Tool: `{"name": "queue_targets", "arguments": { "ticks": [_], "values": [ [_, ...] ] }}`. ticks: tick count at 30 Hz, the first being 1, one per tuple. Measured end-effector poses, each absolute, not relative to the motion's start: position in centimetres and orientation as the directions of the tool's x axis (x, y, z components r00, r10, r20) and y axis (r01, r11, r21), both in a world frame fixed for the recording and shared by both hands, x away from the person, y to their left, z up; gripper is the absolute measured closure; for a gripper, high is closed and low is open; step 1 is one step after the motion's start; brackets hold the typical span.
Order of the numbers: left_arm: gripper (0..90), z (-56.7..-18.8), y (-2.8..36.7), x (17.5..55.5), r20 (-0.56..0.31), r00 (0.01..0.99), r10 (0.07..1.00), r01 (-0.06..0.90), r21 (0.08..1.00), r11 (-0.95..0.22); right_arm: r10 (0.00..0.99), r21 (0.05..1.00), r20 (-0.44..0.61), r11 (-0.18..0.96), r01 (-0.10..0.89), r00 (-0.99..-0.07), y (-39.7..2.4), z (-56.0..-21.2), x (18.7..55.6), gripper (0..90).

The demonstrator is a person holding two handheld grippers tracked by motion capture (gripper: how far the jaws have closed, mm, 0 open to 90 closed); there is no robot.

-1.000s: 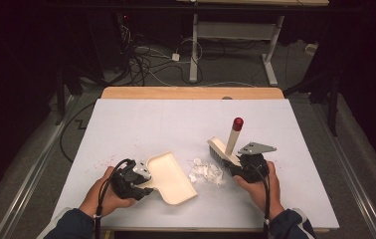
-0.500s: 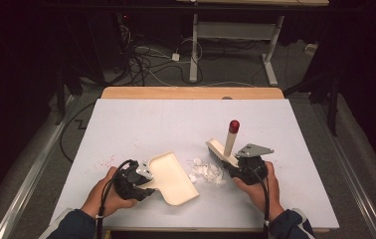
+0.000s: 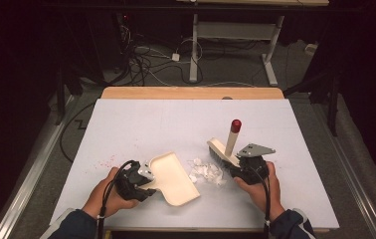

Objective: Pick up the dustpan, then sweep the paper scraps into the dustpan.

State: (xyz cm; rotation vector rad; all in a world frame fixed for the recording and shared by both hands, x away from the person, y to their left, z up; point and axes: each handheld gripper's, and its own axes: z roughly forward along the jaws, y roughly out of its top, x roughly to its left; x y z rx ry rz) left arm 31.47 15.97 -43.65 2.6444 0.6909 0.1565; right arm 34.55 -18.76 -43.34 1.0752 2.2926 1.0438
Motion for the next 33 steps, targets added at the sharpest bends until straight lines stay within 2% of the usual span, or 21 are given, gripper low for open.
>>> {"name": "queue_targets", "arguments": {
  "ticks": [16,33],
  "values": [
    [63.6,-43.7,15.4,31.5,0.011,0.875,0.485,0.441,0.399,-0.804,0.803,0.793,-0.056,0.398,0.462,-0.594,-18.1,-43.7,34.0,66.9],
    [63.6,-43.8,14.0,31.9,0.004,0.881,0.472,0.434,0.385,-0.814,0.802,0.819,-0.084,0.394,0.417,-0.592,-14.0,-44.7,32.5,66.7]
  ]
}}
